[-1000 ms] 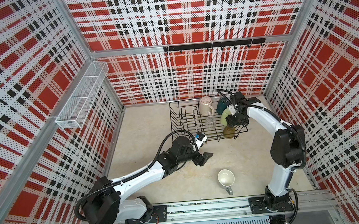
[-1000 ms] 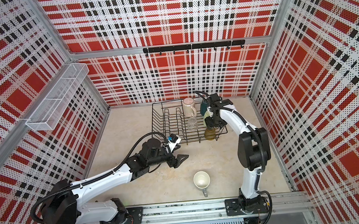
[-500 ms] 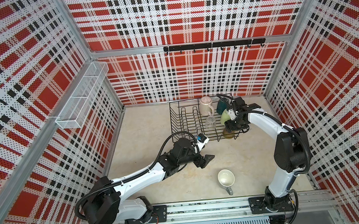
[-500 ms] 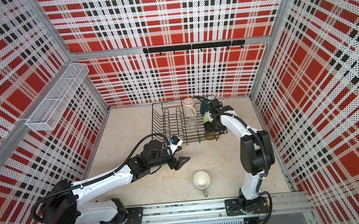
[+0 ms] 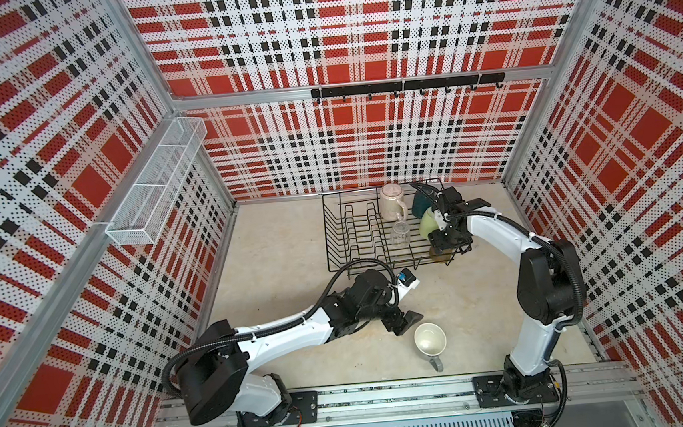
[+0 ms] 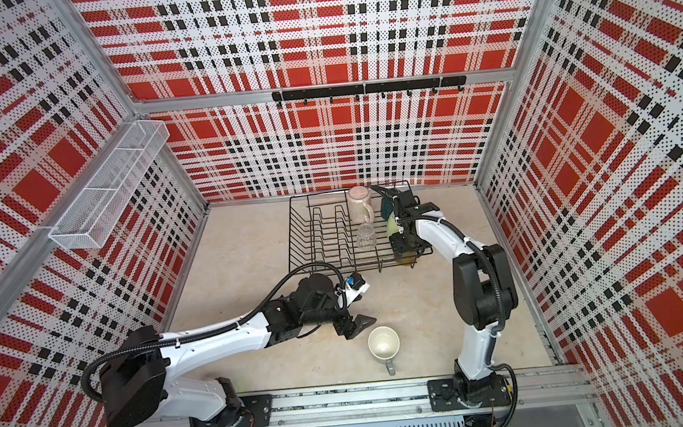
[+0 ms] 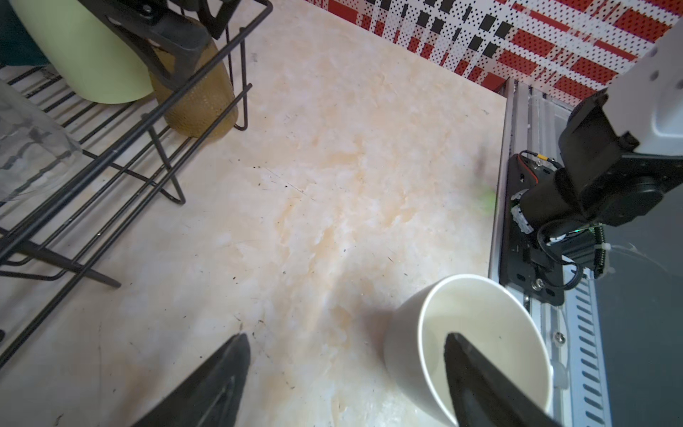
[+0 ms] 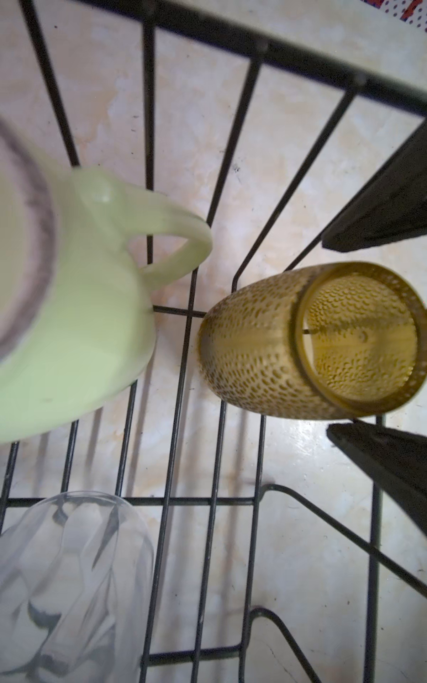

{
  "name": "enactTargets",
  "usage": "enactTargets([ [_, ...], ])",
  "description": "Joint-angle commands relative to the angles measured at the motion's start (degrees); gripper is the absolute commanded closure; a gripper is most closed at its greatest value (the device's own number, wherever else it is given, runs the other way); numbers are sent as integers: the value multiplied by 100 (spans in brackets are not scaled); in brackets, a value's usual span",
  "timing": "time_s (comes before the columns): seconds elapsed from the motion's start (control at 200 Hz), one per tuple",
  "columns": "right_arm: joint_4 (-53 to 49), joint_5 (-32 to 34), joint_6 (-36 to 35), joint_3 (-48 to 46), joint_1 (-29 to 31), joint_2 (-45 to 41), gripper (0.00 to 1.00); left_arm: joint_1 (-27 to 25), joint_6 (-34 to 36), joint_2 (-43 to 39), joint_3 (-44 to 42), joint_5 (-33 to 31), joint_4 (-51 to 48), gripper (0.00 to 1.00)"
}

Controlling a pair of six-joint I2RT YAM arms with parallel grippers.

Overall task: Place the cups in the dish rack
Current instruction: 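Lower the olive glass into the rack while the left gripper reaches for the cream mug, then release the olive glass with the right gripper while the left gripper grasps the cream mug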

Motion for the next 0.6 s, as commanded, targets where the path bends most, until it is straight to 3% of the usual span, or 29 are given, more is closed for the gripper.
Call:
enactTargets([
  [0.0, 283, 18, 41, -69, 25, -556, 16, -101, 108, 198, 317, 132, -344, 14],
  [0.065, 437, 69, 61, -144, 21, -842, 9, -147, 100, 286, 409, 242, -428, 13],
  [0.361, 1213, 397, 149, -729, 6, -2213, 0, -319, 388, 862, 803, 164, -1192, 16],
  [0.521, 2238, 1164, 394, -1460, 3, -3058, 0, -401, 507, 1190, 1013, 150, -1540, 24],
  [0.596, 2640, 1186, 494, -1857, 0, -3531, 0, -433, 561, 1302, 1131, -23, -1633, 32],
])
